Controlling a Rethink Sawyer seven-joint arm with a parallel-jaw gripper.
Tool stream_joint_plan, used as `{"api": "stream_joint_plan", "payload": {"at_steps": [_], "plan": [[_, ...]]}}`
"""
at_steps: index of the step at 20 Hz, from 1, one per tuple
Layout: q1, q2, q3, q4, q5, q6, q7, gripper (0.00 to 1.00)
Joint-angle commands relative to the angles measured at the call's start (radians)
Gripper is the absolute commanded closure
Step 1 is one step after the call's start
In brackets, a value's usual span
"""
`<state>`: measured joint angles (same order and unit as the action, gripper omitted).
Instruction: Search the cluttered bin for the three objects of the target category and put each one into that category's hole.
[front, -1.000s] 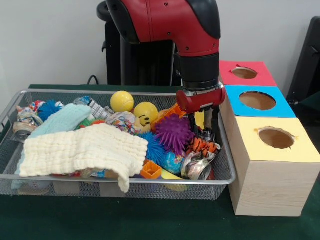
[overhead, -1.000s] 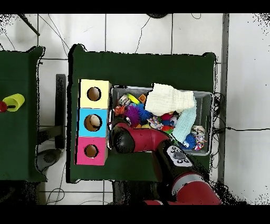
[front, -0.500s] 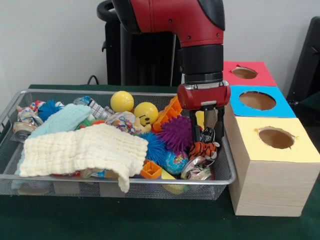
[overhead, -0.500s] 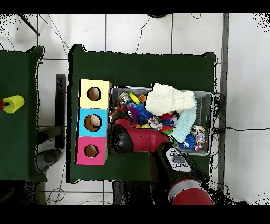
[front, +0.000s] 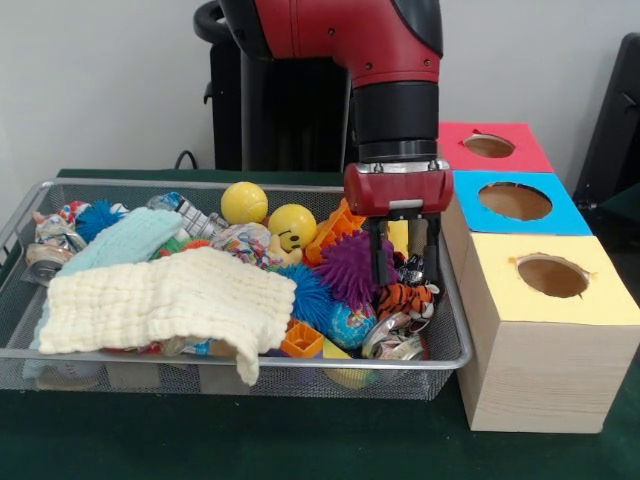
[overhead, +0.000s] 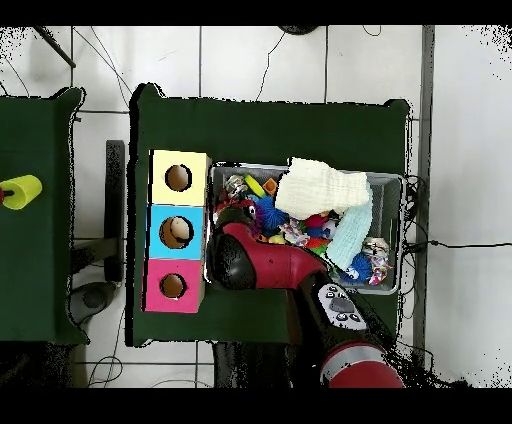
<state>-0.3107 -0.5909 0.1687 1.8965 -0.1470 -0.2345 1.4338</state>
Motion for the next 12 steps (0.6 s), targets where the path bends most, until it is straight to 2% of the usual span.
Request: {"api": "stream_joint_plan", "payload": {"at_steps": [1,5,12], "plan": [[-0.005,0.009,0.001,0.038,0.045,-0.073,0.274,0.00],[-0.019,0.020,-0.010,0.070,0.099,-0.105,0.357,0.00],[-0.093,0.059,0.035,0.145,0.223,-0.028,0.491,0.00]]}}
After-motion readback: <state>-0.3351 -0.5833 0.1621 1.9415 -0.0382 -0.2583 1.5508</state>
